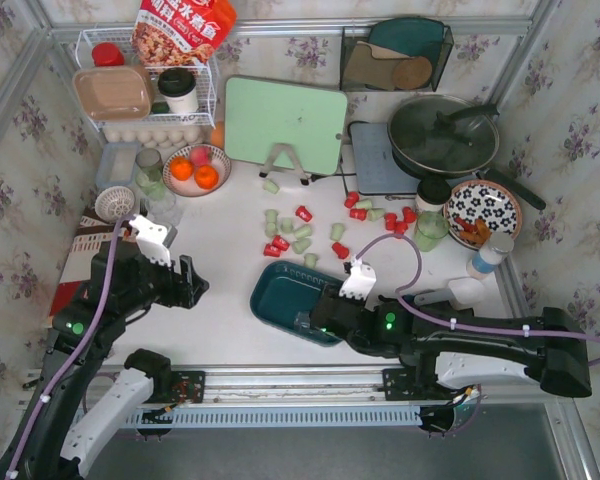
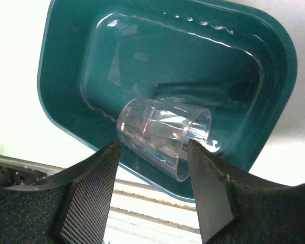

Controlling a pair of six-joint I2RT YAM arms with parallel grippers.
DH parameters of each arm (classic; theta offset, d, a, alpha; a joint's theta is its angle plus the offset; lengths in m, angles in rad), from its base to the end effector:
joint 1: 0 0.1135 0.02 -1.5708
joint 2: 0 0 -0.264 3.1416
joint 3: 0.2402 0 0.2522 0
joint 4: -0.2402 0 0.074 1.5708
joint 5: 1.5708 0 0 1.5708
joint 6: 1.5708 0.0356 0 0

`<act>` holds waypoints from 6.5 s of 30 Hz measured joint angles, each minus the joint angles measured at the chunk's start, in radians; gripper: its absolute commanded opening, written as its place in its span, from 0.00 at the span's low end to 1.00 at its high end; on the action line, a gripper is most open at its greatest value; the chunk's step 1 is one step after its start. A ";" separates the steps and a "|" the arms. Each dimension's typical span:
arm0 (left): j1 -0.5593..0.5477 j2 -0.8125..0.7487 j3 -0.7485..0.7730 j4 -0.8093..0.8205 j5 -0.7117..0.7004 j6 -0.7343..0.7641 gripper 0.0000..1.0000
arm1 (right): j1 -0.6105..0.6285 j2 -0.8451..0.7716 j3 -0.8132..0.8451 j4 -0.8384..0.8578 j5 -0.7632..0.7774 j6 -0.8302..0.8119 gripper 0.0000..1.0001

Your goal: Mix the coffee capsules in the storage basket

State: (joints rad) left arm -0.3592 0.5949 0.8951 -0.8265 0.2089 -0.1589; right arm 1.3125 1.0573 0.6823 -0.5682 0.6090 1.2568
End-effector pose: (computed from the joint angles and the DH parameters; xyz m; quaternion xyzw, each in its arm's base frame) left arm 0.1020 -0.0462 0.3365 0.1379 0.8525 -0.2144 0.4564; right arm 0.0710 0.1890 0.2260 0.0672 0.9096 0.2020 0.3567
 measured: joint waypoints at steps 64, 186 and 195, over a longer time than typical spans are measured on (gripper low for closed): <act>0.055 0.016 -0.004 0.015 0.045 -0.005 0.74 | -0.010 0.289 0.035 0.482 0.069 -0.372 0.45; 0.087 0.122 -0.006 0.022 0.098 -0.026 0.75 | -1.122 0.129 0.155 0.580 -0.046 -1.057 0.68; 0.102 0.148 -0.005 0.022 0.097 -0.027 0.75 | -1.017 0.020 0.150 0.571 0.001 -1.062 0.70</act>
State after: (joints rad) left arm -0.2569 0.7433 0.8898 -0.8047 0.3061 -0.1856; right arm 0.2951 1.0775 0.8318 0.0032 0.6098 0.1944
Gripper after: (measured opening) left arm 0.749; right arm 0.692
